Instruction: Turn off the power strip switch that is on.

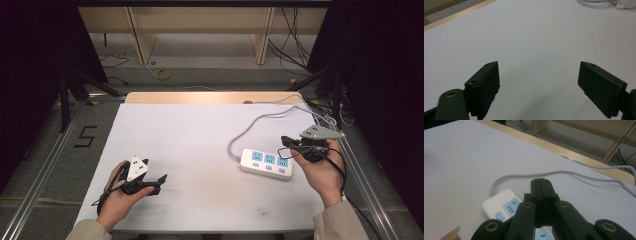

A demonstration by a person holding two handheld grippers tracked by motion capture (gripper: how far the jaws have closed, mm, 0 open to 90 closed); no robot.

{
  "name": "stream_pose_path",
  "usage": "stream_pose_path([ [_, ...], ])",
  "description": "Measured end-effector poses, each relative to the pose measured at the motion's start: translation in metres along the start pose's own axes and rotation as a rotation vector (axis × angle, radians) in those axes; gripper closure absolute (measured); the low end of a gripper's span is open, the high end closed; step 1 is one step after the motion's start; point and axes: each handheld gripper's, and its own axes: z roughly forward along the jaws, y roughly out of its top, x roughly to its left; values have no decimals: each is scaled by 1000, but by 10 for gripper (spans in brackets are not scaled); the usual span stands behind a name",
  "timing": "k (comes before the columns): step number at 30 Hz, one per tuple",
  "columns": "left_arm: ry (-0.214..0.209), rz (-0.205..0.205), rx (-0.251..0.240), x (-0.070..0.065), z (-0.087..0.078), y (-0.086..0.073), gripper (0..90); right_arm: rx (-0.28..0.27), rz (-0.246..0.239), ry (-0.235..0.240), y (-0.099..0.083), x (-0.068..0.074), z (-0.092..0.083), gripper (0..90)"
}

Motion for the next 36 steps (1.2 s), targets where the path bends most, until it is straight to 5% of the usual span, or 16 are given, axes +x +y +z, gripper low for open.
stream_pose_path([
  [36, -3, -2, 2, 1, 1, -1, 177, 151, -28, 81, 14, 8, 23, 900],
])
